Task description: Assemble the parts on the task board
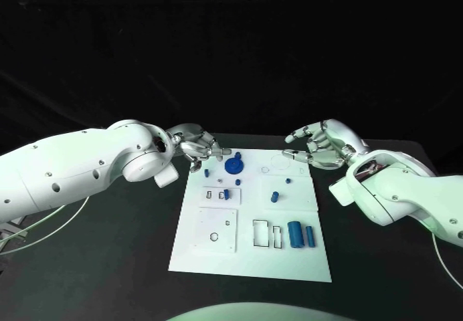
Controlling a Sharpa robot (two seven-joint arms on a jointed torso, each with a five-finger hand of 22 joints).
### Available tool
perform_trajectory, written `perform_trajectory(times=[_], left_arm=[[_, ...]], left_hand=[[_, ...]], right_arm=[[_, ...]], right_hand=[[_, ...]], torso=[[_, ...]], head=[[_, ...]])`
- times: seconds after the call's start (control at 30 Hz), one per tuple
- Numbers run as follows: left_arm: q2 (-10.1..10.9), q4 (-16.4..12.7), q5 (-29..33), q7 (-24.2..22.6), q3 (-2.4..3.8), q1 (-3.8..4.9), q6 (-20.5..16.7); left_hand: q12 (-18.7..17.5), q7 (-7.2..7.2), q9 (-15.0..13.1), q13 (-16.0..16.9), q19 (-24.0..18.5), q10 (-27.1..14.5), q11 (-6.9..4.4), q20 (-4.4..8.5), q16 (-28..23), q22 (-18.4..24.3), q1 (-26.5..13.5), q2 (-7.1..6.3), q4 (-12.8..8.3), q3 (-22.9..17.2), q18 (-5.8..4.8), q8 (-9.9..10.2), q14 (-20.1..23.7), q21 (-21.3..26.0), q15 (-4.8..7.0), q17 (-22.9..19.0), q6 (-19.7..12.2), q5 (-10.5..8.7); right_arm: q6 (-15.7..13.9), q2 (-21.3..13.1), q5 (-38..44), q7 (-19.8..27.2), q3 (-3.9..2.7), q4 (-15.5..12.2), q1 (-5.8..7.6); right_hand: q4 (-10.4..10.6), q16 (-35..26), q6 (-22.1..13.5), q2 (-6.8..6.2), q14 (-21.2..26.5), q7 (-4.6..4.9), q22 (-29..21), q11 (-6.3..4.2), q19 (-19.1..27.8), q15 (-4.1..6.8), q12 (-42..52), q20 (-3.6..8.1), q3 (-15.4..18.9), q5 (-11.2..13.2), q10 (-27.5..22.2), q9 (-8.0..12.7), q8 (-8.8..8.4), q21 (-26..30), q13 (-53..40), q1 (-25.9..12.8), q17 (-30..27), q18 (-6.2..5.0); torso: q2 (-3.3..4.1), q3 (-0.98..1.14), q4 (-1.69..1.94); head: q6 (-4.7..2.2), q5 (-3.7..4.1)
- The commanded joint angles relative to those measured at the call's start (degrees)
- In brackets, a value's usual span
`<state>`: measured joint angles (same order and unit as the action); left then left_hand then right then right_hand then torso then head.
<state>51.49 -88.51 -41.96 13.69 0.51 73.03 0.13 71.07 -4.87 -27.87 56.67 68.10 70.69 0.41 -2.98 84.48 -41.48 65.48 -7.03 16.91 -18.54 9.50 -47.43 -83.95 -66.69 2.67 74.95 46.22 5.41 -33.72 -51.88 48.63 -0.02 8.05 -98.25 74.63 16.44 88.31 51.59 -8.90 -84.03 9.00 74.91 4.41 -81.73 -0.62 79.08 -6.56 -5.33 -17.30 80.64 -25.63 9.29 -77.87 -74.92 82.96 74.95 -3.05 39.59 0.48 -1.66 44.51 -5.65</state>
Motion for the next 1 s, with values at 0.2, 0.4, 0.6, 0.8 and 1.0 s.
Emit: perform_trajectory(times=[0.2,0.4,0.6,0.8,1.0], left_arm=[[-4.4,2.5,-16.3,13.3,-0.85,1.17,12.8],[-7.7,5.2,-19.1,14.8,-2.27,2.64,15.8],[-10.3,7.3,-19.7,15.5,-3.37,3.47,17.5],[-12.2,9.0,-19.6,16.0,-3.77,3.64,19.7],[-13.6,10.2,-19.1,16.3,-4.03,3.66,21.8]], left_hand=[[0.8,0.72,-1.6,1.0,0.6,0.5,-0.31,0.37,0.1,-2.2,-3.6,0.87,0.0,1.8,-1.22,-1.6,-2.6,-1.6,0.69,1.5,-0.3,-0.01],[0.7,0.74,-2.0,0.8,0.5,0.2,-0.32,0.41,0.0,-2.5,-4.8,1.30,0.0,2.5,-1.26,-1.8,-2.5,-1.9,0.70,1.3,-0.6,-0.03],[0.5,0.76,-2.4,0.4,0.4,-0.2,-0.34,0.41,-0.1,-2.7,-5.6,1.77,0.0,3.0,-1.29,-2.0,-2.4,-2.0,0.73,1.1,-0.8,-0.02],[-0.5,0.62,-2.4,-1.2,0.3,-1.3,-0.23,0.38,-0.4,-3.0,-5.9,2.13,0.0,3.2,-1.33,-1.7,-2.2,-2.2,0.66,0.7,-1.5,0.05],[-1.5,0.31,-2.4,-2.6,0.2,-2.5,0.04,0.23,-0.6,-3.2,-6.2,2.39,0.0,3.7,-1.38,-1.1,-2.0,-2.4,0.46,0.2,-2.2,0.04]], right_arm=[[1.9,-0.2,-3.8,1.0,0.01,1.4,0.15],[2.2,0.0,-3.4,0.3,0.01,2.1,0.18],[2.4,0.3,-2.9,-0.2,0.02,2.4,0.18],[2.5,0.3,-2.5,-0.7,0.02,2.5,0.18],[2.6,0.4,-2.2,-1.0,0.02,2.6,0.18]], right_hand=[[0.0,-0.3,0.4,0.10,-4.4,0.03,5.0,-0.17,0.3,0.44,-0.3,0.22,-0.3,0.0,-0.4,-0.1,0.22,0.3,-2.3,0.0,8.3,-0.44],[0.0,-0.3,0.3,0.07,-4.4,0.03,4.9,-0.18,0.3,0.45,-0.3,0.23,-0.3,0.0,-0.5,-0.1,0.23,0.3,-2.3,0.0,8.3,-0.46],[0.0,-0.4,0.3,0.04,-4.4,0.03,4.9,-0.18,0.4,0.45,-0.4,0.23,-0.3,0.0,-0.5,-0.1,0.23,0.4,-2.2,-0.1,8.2,-0.48],[0.0,-0.4,0.2,0.01,-4.4,0.04,4.9,-0.18,0.4,0.46,-0.4,0.24,-0.3,0.0,-0.6,-0.1,0.23,0.4,-2.2,-0.1,8.2,-0.48],[0.0,-0.4,0.1,0.00,-4.3,0.04,4.8,-0.18,0.5,0.46,-0.4,0.25,-0.3,0.0,-0.6,-0.1,0.23,0.6,-2.2,-0.2,8.2,-0.52]], torso=[[-0.27,0.32,0.15],[-0.21,0.29,0.16],[-0.15,0.24,0.05],[-0.12,0.18,0.00],[-0.09,0.17,0.07]], head=[[0.45,-0.27],[0.57,-0.39],[0.87,-0.61],[1.20,-0.49],[1.38,-0.30]])
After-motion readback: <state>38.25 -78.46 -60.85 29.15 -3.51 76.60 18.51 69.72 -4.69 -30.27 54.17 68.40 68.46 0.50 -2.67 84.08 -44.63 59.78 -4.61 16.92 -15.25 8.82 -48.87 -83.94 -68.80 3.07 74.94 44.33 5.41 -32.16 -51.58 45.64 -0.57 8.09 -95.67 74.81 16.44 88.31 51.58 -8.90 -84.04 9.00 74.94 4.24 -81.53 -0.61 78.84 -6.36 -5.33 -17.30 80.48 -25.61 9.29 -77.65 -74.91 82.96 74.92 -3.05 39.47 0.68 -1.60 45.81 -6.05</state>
